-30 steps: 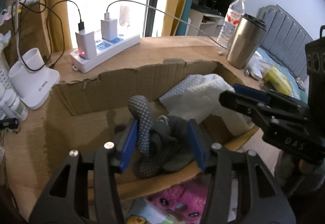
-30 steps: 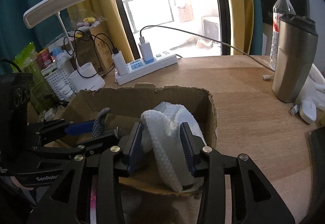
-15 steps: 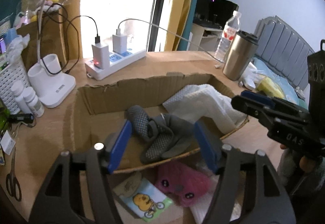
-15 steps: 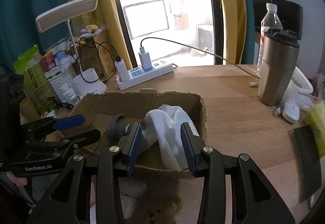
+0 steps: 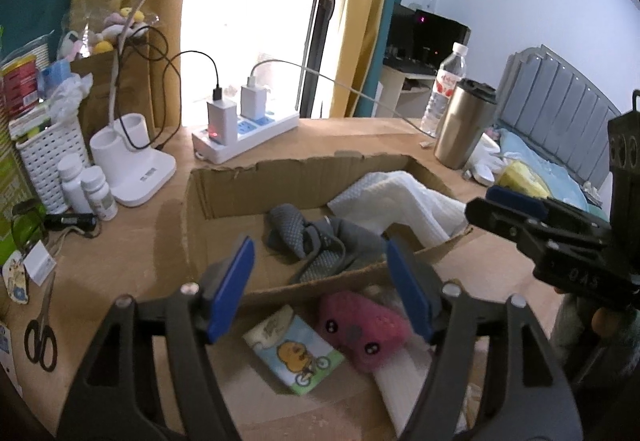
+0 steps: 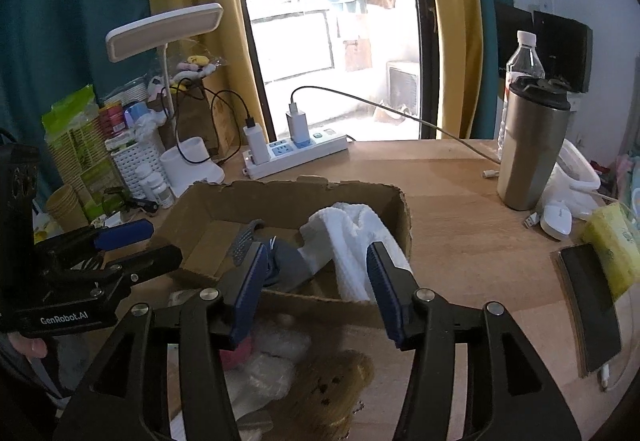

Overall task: Organize soft objects
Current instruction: 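Lower the socks into the box and open the left tool while the right tool releases the cloth, then grasp the duck tissue pack with the left tool while the right tool grasps the brown teddy bear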

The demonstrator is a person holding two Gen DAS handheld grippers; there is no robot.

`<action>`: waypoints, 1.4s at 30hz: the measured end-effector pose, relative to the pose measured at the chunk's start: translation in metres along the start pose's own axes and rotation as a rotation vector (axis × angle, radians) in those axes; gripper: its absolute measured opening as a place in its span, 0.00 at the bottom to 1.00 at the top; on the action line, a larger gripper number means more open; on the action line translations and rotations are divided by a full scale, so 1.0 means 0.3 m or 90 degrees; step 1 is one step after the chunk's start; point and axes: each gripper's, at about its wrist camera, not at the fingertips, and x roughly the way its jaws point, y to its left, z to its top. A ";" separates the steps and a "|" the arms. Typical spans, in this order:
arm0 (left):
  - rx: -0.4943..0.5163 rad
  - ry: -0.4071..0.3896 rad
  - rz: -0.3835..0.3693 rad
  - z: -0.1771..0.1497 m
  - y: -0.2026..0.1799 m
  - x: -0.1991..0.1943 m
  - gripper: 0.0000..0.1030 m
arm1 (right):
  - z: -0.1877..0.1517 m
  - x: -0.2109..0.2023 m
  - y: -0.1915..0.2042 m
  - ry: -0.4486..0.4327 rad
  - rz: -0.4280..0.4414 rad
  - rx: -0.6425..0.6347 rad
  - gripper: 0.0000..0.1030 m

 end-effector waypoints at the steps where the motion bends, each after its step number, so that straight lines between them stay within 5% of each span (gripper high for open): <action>1: -0.002 -0.002 0.000 -0.003 0.002 -0.006 0.68 | -0.002 -0.006 0.007 0.000 0.000 -0.002 0.53; 15: -0.015 -0.014 -0.010 -0.068 0.008 -0.074 0.77 | -0.061 -0.066 0.052 0.001 -0.003 -0.009 0.53; 42: -0.052 0.076 0.025 -0.208 0.015 0.057 0.78 | -0.223 -0.009 -0.029 0.065 -0.005 0.036 0.54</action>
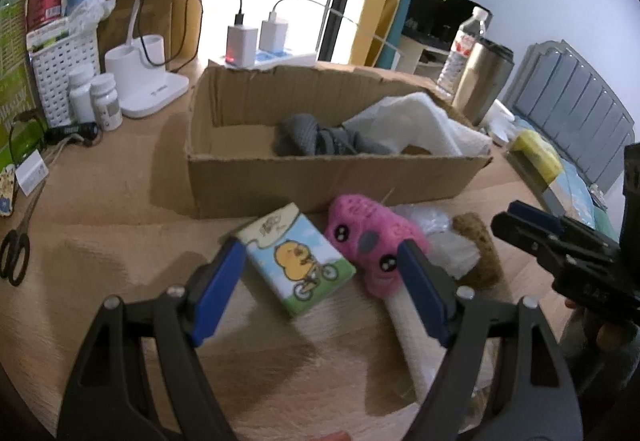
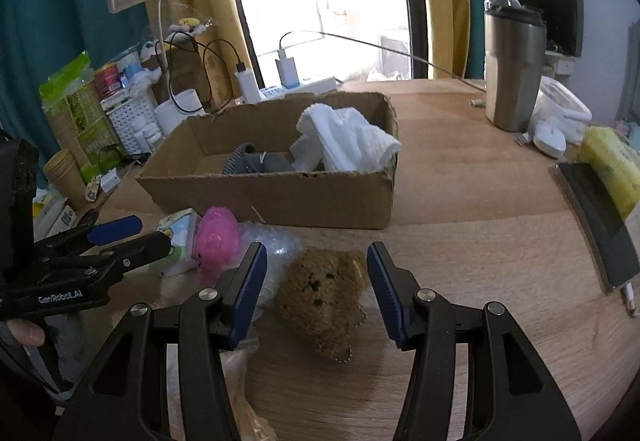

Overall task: Organize soft objects
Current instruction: 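Grasp the duck tissue pack with the left tool while the right tool grasps the brown teddy bear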

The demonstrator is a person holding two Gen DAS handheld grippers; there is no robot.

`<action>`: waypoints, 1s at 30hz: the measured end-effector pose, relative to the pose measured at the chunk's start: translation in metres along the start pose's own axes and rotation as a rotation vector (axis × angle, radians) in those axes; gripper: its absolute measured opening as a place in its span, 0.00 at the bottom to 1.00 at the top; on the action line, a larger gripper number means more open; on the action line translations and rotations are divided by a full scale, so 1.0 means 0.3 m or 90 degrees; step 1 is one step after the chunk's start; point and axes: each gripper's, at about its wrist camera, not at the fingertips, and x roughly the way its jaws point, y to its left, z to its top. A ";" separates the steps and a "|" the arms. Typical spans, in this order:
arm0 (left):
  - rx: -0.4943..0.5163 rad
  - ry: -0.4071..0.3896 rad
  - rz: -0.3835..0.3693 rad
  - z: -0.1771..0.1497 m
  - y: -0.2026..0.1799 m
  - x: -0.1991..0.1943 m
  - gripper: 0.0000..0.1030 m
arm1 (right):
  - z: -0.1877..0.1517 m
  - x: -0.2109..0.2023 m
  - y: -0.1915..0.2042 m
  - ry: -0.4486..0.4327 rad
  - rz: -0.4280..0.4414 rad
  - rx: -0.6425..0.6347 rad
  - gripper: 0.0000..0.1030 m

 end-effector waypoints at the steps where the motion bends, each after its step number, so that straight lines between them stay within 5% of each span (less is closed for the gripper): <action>1: -0.002 0.002 0.004 -0.001 0.003 0.005 0.78 | -0.002 0.004 -0.004 0.002 0.000 0.001 0.54; 15: -0.006 0.021 0.094 -0.013 0.069 0.067 0.78 | -0.026 0.079 -0.024 0.044 -0.011 0.016 0.54; 30: -0.004 0.030 0.099 -0.019 0.071 0.071 0.78 | -0.039 0.115 -0.030 0.069 -0.004 0.023 0.54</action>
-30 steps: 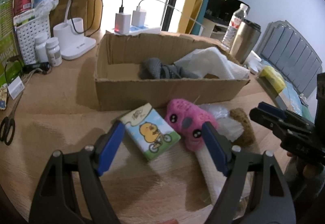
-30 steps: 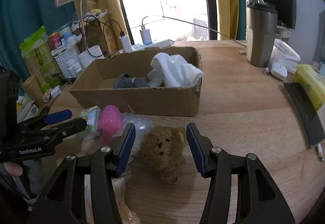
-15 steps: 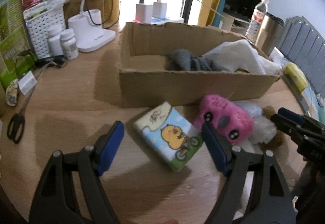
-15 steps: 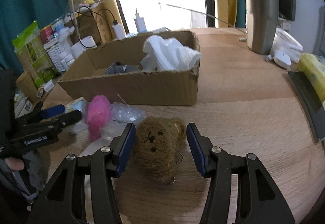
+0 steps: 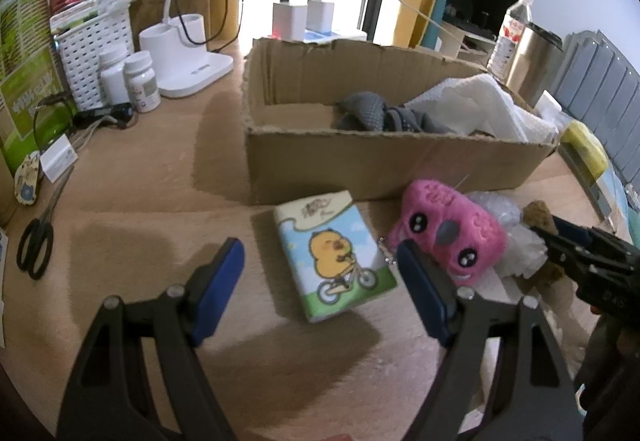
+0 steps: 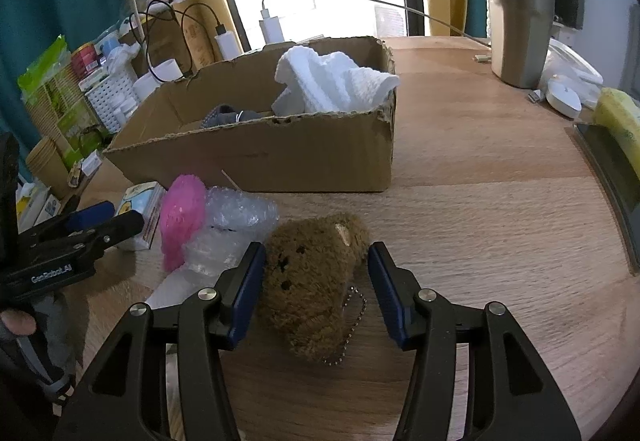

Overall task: Organize soft objects
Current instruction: 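Grasp the duck tissue pack with the left tool while the right tool grasps the brown teddy bear, then carry the tissue pack with the left tool while the right tool carries the teddy bear to the box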

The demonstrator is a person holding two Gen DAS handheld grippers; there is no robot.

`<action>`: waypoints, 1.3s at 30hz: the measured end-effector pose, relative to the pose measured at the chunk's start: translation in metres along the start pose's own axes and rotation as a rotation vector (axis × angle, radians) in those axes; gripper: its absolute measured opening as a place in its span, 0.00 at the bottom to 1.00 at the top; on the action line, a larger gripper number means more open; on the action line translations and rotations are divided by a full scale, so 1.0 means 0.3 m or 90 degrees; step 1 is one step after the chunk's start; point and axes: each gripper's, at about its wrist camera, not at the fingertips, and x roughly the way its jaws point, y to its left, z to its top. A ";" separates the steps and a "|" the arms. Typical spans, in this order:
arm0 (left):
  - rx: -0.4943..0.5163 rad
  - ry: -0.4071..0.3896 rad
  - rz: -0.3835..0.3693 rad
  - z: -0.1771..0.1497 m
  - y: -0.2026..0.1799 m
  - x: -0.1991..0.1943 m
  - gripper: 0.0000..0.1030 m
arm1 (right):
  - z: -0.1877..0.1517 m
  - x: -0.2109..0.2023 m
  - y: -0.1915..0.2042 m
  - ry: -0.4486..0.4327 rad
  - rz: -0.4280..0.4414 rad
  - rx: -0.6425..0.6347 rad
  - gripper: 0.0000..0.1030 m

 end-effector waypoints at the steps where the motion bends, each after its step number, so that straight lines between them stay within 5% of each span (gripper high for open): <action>1: 0.005 0.003 0.003 0.000 -0.005 0.008 0.78 | 0.000 0.001 0.001 0.001 0.001 0.000 0.54; 8: 0.026 0.003 -0.007 -0.009 -0.017 0.012 0.76 | -0.002 0.003 -0.001 0.000 0.009 -0.001 0.49; 10: 0.031 0.005 -0.014 -0.010 -0.020 0.009 0.58 | -0.003 0.002 0.002 -0.001 0.012 -0.007 0.46; 13: 0.041 0.011 -0.032 -0.015 -0.027 0.006 0.55 | -0.003 0.000 0.009 -0.004 0.014 -0.015 0.43; 39: 0.072 -0.038 -0.094 0.004 -0.075 -0.133 0.52 | 0.049 -0.136 -0.008 -0.080 -0.011 -0.021 0.41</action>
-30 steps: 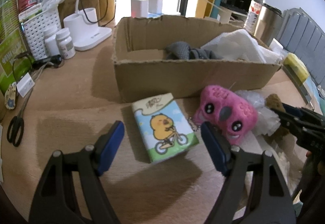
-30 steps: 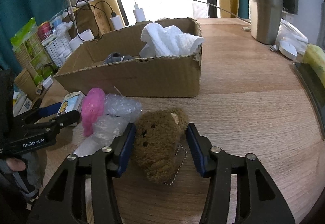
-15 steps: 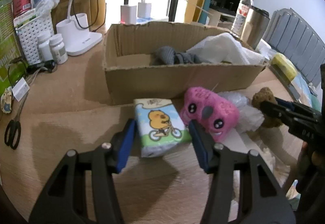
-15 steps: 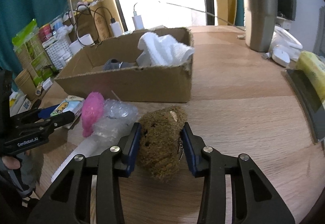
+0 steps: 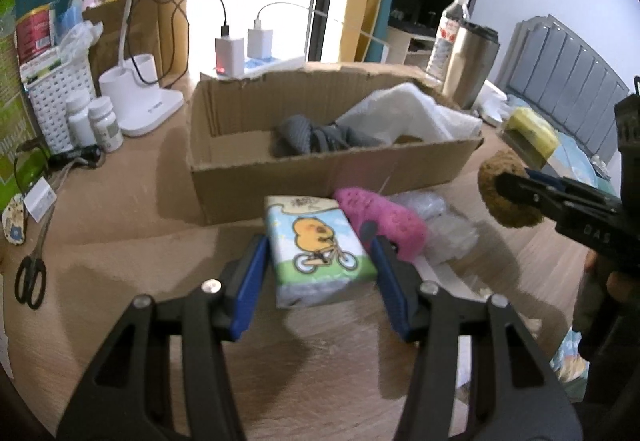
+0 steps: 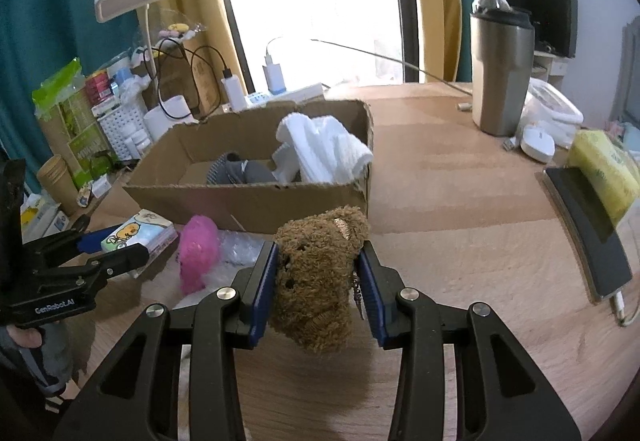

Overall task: Organize soft objects
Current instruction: 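Carry the tissue pack with the left tool while the right tool carries the teddy bear to the box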

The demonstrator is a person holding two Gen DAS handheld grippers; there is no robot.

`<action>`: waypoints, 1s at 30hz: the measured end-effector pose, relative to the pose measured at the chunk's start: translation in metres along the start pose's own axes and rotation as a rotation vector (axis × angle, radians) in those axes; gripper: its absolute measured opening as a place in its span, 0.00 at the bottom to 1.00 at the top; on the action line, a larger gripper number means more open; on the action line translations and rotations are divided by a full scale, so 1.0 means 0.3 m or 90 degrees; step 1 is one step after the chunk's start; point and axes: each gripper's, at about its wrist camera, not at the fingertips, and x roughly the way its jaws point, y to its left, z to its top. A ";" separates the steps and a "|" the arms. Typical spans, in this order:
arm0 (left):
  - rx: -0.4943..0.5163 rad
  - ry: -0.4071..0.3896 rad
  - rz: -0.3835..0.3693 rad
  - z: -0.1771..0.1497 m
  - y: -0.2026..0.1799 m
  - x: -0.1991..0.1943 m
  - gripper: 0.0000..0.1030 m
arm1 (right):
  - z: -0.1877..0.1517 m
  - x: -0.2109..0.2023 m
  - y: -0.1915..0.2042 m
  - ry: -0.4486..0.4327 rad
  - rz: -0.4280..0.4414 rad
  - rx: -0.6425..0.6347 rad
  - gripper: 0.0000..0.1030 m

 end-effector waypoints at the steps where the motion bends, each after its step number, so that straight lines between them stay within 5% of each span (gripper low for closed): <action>1: 0.001 -0.003 -0.002 0.002 0.000 -0.006 0.52 | 0.006 -0.004 0.004 -0.002 0.001 -0.002 0.41; 30: 0.002 -0.100 -0.001 0.101 0.059 -0.137 0.52 | 0.149 -0.031 0.134 -0.035 0.035 -0.068 0.41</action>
